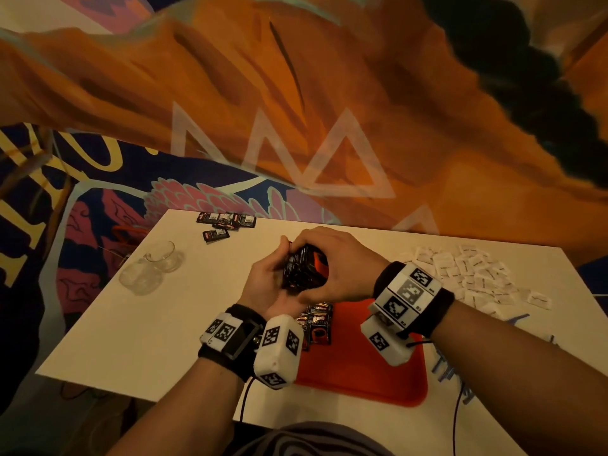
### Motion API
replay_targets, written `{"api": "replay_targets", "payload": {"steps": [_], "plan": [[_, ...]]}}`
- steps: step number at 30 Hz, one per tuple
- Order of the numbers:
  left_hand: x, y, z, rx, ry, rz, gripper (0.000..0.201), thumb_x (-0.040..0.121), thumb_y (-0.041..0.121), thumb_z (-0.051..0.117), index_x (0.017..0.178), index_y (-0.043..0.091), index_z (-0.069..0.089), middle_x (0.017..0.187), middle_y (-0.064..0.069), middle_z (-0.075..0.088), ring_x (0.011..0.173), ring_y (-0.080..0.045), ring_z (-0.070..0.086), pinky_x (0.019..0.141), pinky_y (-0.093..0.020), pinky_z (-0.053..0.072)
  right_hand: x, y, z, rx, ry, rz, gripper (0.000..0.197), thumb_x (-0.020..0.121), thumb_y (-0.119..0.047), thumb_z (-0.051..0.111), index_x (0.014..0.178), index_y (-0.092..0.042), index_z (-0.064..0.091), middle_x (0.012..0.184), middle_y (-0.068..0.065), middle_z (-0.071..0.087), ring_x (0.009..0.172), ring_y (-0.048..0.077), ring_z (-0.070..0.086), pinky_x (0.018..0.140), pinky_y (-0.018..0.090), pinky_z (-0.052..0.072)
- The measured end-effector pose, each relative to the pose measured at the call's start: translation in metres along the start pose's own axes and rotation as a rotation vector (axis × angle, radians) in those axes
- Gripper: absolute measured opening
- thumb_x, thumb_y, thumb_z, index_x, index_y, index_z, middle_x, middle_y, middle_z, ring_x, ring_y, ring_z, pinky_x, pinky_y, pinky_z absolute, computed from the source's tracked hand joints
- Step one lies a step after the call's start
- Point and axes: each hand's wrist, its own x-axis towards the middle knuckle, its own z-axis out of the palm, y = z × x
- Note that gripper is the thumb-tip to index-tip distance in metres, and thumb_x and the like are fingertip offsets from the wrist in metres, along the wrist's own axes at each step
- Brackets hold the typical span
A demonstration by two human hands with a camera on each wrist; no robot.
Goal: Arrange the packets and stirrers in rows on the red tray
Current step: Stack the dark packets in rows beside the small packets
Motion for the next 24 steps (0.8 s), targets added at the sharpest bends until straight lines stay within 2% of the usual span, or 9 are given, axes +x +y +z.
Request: {"api": "replay_targets", "payload": {"steps": [3,6,8,10,13,16,19,22,24], "plan": [[0.0048,0.0051,0.0007,0.048,0.004,-0.01,0.062,0.097,0.053,0.04,0.099,0.005,0.078,0.104,-0.014,0.07,0.1,-0.025,0.07,0.089,-0.034,0.057,-0.0015,0.0005,0.0059,0.021,0.047,-0.002,0.071,0.063,-0.039,0.084,0.124,-0.026,0.05,0.116,-0.004,0.055,0.106,0.013,0.052,0.093,0.036,0.047],[0.0064,0.0071,0.0028,0.087,0.027,-0.031,0.062,0.094,0.056,0.041,0.096,0.007,0.079,0.101,-0.014,0.072,0.093,-0.024,0.071,0.082,-0.033,0.059,-0.0029,-0.0028,0.0042,0.092,0.035,0.013,0.097,0.064,-0.032,0.085,0.144,-0.031,0.031,0.126,-0.006,0.053,0.109,0.01,0.053,0.092,0.025,0.046],[0.005,0.0067,0.002,0.078,0.022,-0.025,0.052,0.09,0.052,0.057,0.104,0.007,0.077,0.108,-0.015,0.07,0.101,-0.026,0.069,0.089,-0.035,0.056,-0.0023,-0.0035,0.004,0.105,0.065,-0.005,0.099,0.064,-0.028,0.084,0.146,-0.031,0.029,0.129,-0.007,0.052,0.112,0.008,0.051,0.094,0.023,0.044],[0.0047,0.0061,-0.0017,0.097,-0.02,-0.011,0.05,0.076,0.041,0.081,0.111,0.006,0.075,0.114,-0.015,0.068,0.108,-0.027,0.067,0.095,-0.038,0.053,-0.0016,-0.0012,0.0048,0.078,0.072,-0.029,0.095,0.063,-0.035,0.085,0.144,-0.03,0.036,0.136,-0.006,0.048,0.123,0.008,0.046,0.104,0.028,0.041],[0.0045,0.0034,-0.0051,0.119,-0.081,-0.016,0.062,0.059,0.035,0.094,0.109,0.004,0.075,0.111,-0.016,0.07,0.105,-0.027,0.069,0.09,-0.037,0.058,-0.0012,0.0021,0.0041,0.059,0.025,-0.004,0.092,0.059,-0.052,0.084,0.138,-0.038,0.039,0.131,-0.007,0.051,0.122,0.011,0.048,0.104,0.036,0.043],[0.0042,0.0026,-0.0048,0.081,-0.125,-0.028,0.062,0.06,0.034,0.094,0.11,0.002,0.074,0.112,-0.017,0.069,0.105,-0.028,0.069,0.09,-0.038,0.057,-0.0012,0.0028,0.004,0.043,0.069,-0.004,0.088,0.059,-0.048,0.082,0.135,-0.039,0.04,0.128,-0.008,0.053,0.118,0.011,0.049,0.1,0.037,0.046],[0.0048,0.0028,0.0,0.132,-0.098,-0.001,0.063,0.06,0.029,0.094,0.112,0.003,0.07,0.109,-0.018,0.068,0.101,-0.028,0.069,0.087,-0.038,0.058,-0.0016,0.0034,0.0049,0.02,0.038,-0.018,0.089,0.058,-0.05,0.086,0.134,-0.034,0.043,0.13,-0.008,0.049,0.122,0.009,0.045,0.104,0.029,0.042],[0.0059,0.0012,0.0029,0.07,-0.046,-0.007,0.054,0.069,0.033,0.083,0.112,0.003,0.067,0.106,-0.016,0.068,0.099,-0.027,0.07,0.083,-0.036,0.059,-0.0004,0.005,0.0053,-0.022,0.046,0.003,0.072,0.059,-0.048,0.083,0.121,-0.033,0.05,0.114,-0.008,0.055,0.107,0.012,0.052,0.092,0.037,0.049],[0.0081,0.0001,0.0035,0.084,-0.03,0.0,0.047,0.074,0.039,0.074,0.107,0.006,0.073,0.107,-0.015,0.069,0.101,-0.025,0.069,0.086,-0.035,0.059,-0.0003,0.0053,0.0066,-0.019,0.051,0.007,0.075,0.059,-0.047,0.081,0.125,-0.036,0.046,0.116,-0.007,0.054,0.107,0.013,0.052,0.09,0.038,0.05]]}}
